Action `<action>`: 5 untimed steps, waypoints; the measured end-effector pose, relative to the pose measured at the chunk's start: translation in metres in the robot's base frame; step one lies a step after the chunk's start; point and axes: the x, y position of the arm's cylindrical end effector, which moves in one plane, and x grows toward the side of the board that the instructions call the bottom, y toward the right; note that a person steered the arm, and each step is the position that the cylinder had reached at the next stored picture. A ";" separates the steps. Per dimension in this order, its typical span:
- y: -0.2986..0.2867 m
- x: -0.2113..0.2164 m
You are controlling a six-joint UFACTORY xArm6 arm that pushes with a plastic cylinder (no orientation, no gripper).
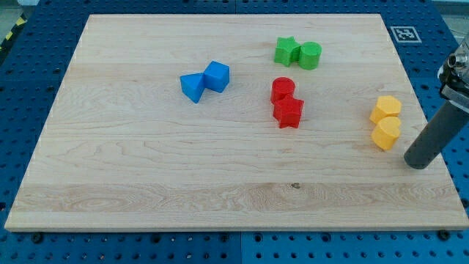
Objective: Move your hand close to the bottom right of the yellow heart
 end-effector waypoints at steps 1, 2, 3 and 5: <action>0.000 0.000; 0.000 -0.003; 0.000 -0.003; 0.000 -0.013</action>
